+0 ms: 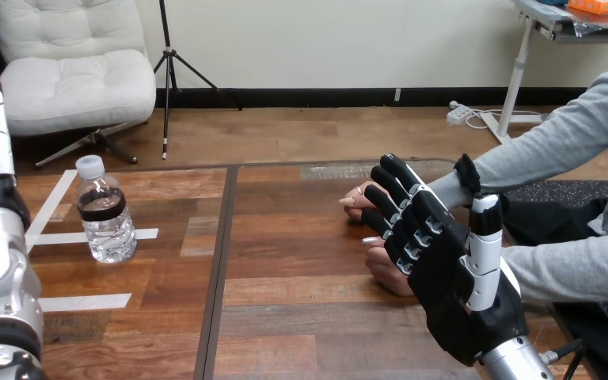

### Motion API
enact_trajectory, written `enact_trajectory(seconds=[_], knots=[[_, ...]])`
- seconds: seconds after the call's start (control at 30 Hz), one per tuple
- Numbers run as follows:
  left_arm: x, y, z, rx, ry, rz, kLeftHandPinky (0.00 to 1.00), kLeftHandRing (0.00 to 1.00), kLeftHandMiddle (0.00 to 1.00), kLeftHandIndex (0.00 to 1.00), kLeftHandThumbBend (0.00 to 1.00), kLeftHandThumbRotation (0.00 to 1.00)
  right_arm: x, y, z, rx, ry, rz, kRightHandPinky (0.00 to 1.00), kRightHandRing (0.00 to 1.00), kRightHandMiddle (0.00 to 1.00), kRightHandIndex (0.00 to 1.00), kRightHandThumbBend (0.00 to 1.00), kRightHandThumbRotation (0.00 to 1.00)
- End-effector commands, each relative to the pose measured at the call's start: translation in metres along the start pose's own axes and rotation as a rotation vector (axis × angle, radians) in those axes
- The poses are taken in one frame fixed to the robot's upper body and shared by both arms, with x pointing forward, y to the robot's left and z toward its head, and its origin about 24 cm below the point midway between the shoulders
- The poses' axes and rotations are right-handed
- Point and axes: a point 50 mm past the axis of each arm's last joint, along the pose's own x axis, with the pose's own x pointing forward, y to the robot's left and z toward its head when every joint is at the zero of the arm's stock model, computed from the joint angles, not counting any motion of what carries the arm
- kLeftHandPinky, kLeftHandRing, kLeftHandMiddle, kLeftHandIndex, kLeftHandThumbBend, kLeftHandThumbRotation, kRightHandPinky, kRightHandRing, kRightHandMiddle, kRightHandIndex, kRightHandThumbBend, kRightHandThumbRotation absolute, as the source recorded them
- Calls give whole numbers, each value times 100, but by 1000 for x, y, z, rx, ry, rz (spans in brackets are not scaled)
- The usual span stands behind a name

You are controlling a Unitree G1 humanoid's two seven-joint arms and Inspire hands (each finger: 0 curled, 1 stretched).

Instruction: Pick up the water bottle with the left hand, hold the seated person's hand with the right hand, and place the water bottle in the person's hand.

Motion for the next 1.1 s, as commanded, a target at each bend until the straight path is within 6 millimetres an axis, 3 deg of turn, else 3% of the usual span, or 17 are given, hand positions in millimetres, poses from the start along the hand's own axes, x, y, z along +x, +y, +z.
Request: enact_trajectory(seconds=[0.0, 0.07, 0.3, 0.37, 0.63, 1.07], knots=[[14, -1, 31, 21, -74, -7, 100, 100, 100, 100, 66, 96, 14, 6, 19, -19, -100, 47, 100, 100, 99, 96, 92, 100], [13, 0, 31, 36, -70, -5, 100, 100, 100, 100, 72, 92, 13, 6, 19, -21, -100, 47, 100, 100, 99, 96, 92, 100], [14, 2, 27, 154, -32, 58, 99, 100, 100, 100, 78, 76, 13, 6, 19, -17, -100, 47, 100, 100, 99, 96, 92, 100], [14, 2, 27, 145, -29, 60, 100, 100, 100, 100, 82, 62, 13, 6, 19, -17, -100, 46, 100, 100, 99, 96, 92, 100], [13, 3, 25, 147, -24, 68, 100, 100, 100, 100, 94, 30, 13, 5, 19, -19, -99, 45, 100, 100, 99, 96, 93, 100], [14, 2, 25, 214, -14, 67, 99, 100, 100, 100, 100, 11, 13, 5, 19, -17, -100, 46, 100, 100, 99, 96, 92, 100]])
